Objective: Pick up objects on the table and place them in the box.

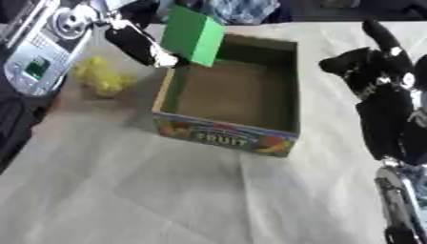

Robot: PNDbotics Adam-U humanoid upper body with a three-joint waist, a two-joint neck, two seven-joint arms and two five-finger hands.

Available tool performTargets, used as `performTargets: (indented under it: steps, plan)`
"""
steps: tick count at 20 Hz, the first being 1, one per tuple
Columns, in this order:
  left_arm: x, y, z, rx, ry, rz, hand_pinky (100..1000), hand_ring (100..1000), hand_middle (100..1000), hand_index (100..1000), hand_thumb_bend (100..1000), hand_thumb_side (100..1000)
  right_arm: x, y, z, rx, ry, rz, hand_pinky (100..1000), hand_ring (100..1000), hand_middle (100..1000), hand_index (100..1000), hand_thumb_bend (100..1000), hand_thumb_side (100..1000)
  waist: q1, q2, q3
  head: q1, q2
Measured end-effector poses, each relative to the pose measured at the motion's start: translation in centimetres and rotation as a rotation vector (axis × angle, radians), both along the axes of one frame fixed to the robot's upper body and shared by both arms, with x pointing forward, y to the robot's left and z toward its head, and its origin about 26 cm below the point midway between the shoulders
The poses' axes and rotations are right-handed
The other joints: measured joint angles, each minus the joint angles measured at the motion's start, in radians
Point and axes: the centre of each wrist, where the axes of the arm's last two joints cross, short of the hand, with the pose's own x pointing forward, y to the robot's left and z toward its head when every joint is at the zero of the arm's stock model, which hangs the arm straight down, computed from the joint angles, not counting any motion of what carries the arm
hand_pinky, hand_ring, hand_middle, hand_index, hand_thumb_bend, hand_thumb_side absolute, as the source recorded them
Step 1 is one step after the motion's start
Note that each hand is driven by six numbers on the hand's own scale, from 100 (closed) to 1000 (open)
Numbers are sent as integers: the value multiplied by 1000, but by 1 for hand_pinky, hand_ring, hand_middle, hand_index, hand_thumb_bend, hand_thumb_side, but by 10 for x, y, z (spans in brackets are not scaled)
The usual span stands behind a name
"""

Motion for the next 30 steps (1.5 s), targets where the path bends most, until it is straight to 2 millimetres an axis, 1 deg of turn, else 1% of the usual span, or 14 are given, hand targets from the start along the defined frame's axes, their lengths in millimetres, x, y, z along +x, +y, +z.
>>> performTargets:
  steps: [6,9,14,15,16,19,21,22,23,26,27,28,29,30]
  plan:
    - [2,-15,-13,31,-85,-8,254,299,1000,344,100,190,1,3,1,9,-2,8,798,714,602,973,366,1000,0,0,-9,4,0]
    - [6,-19,-24,68,-114,9,274,315,1000,357,100,180,1,3,2,14,-1,10,798,715,602,974,367,1000,-1,0,-10,8,-1]
    - [13,-22,-43,121,-129,49,380,396,1000,427,100,102,2,4,3,20,-5,14,799,715,602,974,368,1000,-2,1,-14,10,-2]
    - [15,-23,-45,129,-131,54,420,435,1000,458,100,100,2,4,3,21,-6,15,799,715,602,973,368,1000,-2,1,-14,10,-2]
    - [15,-23,-47,137,-134,57,446,475,1000,525,100,117,2,5,3,22,-6,16,799,715,602,974,369,1000,-2,2,-14,10,-4]
    - [16,-24,-51,166,-150,62,543,561,1000,599,100,133,2,5,3,22,-6,16,799,715,602,974,368,1000,-2,2,-14,10,-6]
    - [16,-24,-52,189,-168,72,628,654,1000,694,172,189,2,5,3,22,-5,17,799,715,601,974,368,1000,-2,2,-14,10,-10]
    - [16,-24,-53,201,-177,79,637,663,1000,699,180,197,2,5,3,22,-5,17,799,715,601,974,368,1000,-2,2,-14,10,-10]
    - [16,-24,-55,210,-184,84,673,731,1000,738,262,312,2,5,3,22,-4,17,799,715,601,974,368,1000,-2,2,-14,10,-10]
    - [15,-25,-57,225,-209,99,680,779,1000,761,346,437,2,5,3,21,-4,18,799,715,601,974,368,1000,-2,2,-14,10,-10]
    - [15,-25,-58,228,-217,105,699,801,1000,778,423,537,2,5,3,21,-4,18,799,715,601,975,368,1000,-2,2,-14,11,-10]
    - [15,-25,-59,228,-225,109,706,809,1000,792,449,567,2,5,3,21,-3,18,799,715,601,975,368,1000,-2,3,-14,11,-10]
    - [15,-25,-59,228,-234,114,725,833,1000,812,510,627,2,5,3,21,-3,18,799,715,601,976,367,1000,-2,3,-14,11,-10]
    - [15,-25,-59,227,-242,117,735,845,1000,820,526,649,2,5,3,20,-2,19,799,715,601,976,367,1000,-2,4,-14,12,-10]
